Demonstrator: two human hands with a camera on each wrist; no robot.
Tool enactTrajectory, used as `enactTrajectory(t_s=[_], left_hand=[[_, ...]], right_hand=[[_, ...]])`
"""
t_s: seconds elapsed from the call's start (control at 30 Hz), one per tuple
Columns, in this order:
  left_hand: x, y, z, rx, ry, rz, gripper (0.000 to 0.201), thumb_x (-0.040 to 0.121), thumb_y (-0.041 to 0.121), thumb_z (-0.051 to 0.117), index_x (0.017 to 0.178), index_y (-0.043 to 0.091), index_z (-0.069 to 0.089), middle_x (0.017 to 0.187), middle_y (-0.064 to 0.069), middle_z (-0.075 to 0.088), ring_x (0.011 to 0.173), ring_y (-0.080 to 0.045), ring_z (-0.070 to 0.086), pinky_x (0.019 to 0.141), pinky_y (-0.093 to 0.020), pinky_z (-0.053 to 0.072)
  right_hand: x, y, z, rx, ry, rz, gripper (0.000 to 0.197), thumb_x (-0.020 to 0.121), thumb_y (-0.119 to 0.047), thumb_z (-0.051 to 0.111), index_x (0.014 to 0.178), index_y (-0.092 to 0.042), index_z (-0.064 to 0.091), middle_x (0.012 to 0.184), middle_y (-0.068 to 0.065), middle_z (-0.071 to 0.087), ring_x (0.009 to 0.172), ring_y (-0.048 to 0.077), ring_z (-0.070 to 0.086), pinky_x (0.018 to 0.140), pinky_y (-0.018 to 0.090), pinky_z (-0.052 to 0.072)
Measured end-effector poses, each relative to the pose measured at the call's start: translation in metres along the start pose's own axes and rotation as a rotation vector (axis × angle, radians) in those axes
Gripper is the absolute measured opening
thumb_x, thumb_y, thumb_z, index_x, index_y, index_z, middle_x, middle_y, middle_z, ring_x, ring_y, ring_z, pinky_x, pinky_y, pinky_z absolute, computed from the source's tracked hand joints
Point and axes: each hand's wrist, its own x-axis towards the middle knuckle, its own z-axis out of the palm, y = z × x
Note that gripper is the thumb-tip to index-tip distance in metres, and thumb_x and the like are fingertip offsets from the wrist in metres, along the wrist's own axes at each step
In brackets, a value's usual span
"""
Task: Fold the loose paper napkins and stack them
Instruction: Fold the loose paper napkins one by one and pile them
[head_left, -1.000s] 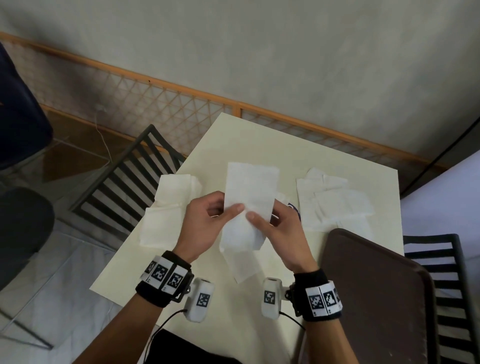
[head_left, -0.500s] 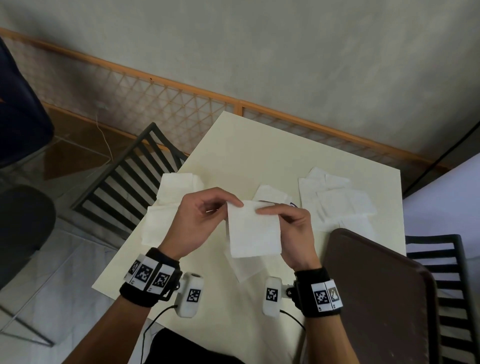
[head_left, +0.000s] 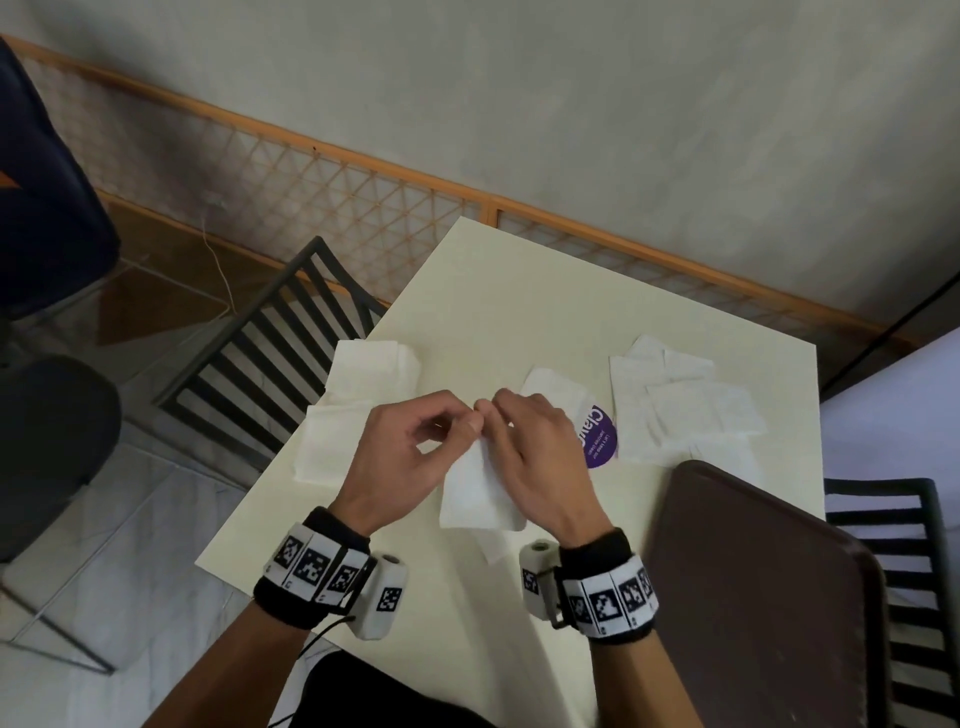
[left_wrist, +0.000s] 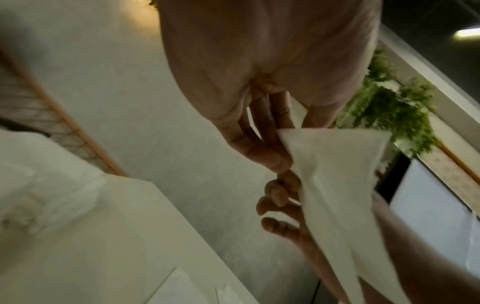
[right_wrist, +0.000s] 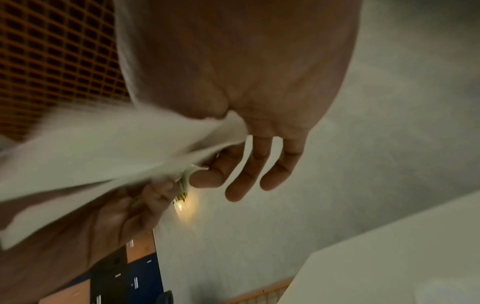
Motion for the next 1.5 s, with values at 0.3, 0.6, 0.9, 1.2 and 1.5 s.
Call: enactTrajectory(t_s=[0.3, 0.6, 0.9, 1.2, 1.5], left_hand=[[-0.012, -0.033, -0.045, 0.093, 0.272, -0.165, 0.015, 0.090, 0.016, 0.088, 0.089, 0.020, 0.074, 0.087, 0.002, 0.077, 0.071, -0.014, 0.067, 0.075, -0.020, 0.056], [-0.003, -0.147, -0.105, 0.694, 0.221, -0.447, 0.021, 0.099, 0.010, 0.074, 0.119, 0.019, 0.072, 0.110, 0.001, 0.066, 0.108, -0.028, 0.067, 0.106, -0.048, 0.052], [-0.017, -0.170, -0.083, 0.879, 0.237, -0.410, 0.041, 0.090, 0.014, 0.081, 0.129, 0.012, 0.070, 0.150, -0.020, 0.046, 0.139, -0.048, 0.036, 0.117, -0.062, 0.039], [-0.028, -0.125, 0.023, 0.568, -0.085, -0.286, 0.019, 0.102, 0.030, 0.071, 0.118, 0.021, 0.069, 0.113, 0.007, 0.065, 0.107, -0.016, 0.057, 0.097, -0.041, 0.052], [-0.030, -0.145, 0.088, 0.636, -0.282, -0.388, 0.017, 0.103, 0.025, 0.070, 0.115, 0.014, 0.064, 0.119, -0.003, 0.059, 0.112, -0.026, 0.056, 0.095, -0.035, 0.046]], right_hand=[[0.018, -0.006, 0.063, 0.408, 0.089, 0.326, 0.031, 0.113, -0.038, 0.059, 0.091, -0.019, 0.048, 0.059, -0.016, 0.050, 0.055, 0.008, 0.042, 0.056, 0.022, 0.034], [0.042, -0.013, 0.178, 0.359, -0.281, 0.358, 0.016, 0.106, -0.012, 0.058, 0.113, -0.023, 0.050, 0.079, 0.009, 0.073, 0.068, 0.022, 0.069, 0.065, 0.035, 0.057], [0.034, 0.007, 0.156, 0.059, -0.329, 0.445, 0.019, 0.105, -0.029, 0.056, 0.119, -0.023, 0.045, 0.100, 0.010, 0.073, 0.087, 0.036, 0.070, 0.080, 0.050, 0.061], [-0.031, 0.129, 0.044, -0.549, -0.177, 0.864, 0.063, 0.103, -0.025, 0.065, 0.155, -0.002, 0.036, 0.146, 0.025, 0.048, 0.132, 0.047, 0.053, 0.099, 0.051, 0.056], [-0.064, 0.158, 0.017, -0.291, -0.130, 0.893, 0.018, 0.104, -0.019, 0.064, 0.115, -0.005, 0.065, 0.114, 0.019, 0.066, 0.106, 0.041, 0.063, 0.088, 0.041, 0.047]])
